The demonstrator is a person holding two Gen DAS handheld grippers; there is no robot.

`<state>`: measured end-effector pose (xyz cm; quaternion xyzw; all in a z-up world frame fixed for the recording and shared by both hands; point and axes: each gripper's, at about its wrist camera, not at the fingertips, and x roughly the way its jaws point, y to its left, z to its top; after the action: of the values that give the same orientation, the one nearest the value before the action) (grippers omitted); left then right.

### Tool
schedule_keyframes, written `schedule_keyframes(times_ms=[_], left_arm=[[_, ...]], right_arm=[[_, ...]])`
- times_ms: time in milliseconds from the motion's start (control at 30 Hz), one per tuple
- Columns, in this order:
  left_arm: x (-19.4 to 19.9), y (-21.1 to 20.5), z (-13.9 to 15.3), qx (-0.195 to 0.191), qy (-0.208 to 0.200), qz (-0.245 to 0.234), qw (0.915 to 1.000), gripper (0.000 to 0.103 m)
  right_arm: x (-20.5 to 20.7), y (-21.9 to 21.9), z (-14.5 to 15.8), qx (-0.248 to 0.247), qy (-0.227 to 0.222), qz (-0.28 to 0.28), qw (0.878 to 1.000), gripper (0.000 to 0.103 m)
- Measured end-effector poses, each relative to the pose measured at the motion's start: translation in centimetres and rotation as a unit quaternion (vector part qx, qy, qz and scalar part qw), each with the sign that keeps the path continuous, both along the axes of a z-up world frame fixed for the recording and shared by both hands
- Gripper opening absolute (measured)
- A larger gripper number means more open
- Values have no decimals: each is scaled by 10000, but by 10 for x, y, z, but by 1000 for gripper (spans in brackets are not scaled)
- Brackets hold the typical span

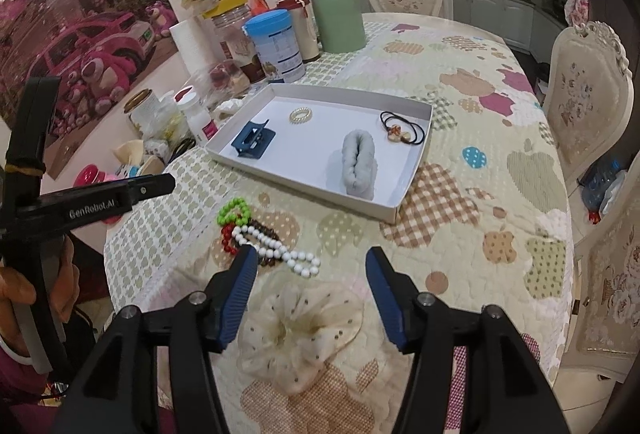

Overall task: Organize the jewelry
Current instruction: 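Withdraw both tools from the tray toward the beaded bracelets, then grasp the green beaded bracelet with the left tool while the right tool grasps the white pearl bracelet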

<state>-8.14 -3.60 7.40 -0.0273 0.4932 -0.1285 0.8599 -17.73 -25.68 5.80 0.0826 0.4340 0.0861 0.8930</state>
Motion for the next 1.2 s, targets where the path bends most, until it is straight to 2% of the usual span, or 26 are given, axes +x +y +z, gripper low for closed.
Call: schedule_keyframes(times_ms=[367, 533, 667, 833, 1200], left_arm=[[8, 31, -28, -353, 595, 370, 9969, 35], [27, 39, -54, -553, 1038, 508, 9918, 35], [46, 40, -73, -553, 1268, 622, 9884, 35], [70, 31, -90, -462, 1395, 607, 9873, 35], [97, 2, -121, 130, 1520, 184, 9881, 35]], right_arm=[[0, 7, -24, 20, 208, 237, 9995, 60], [15, 24, -41, -25, 329, 533, 9980, 60], [31, 36, -55, -84, 468, 668, 9966, 60], [53, 46, -71, -170, 647, 787, 9947, 60], [84, 61, -109, -535, 1017, 1122, 9870, 59]])
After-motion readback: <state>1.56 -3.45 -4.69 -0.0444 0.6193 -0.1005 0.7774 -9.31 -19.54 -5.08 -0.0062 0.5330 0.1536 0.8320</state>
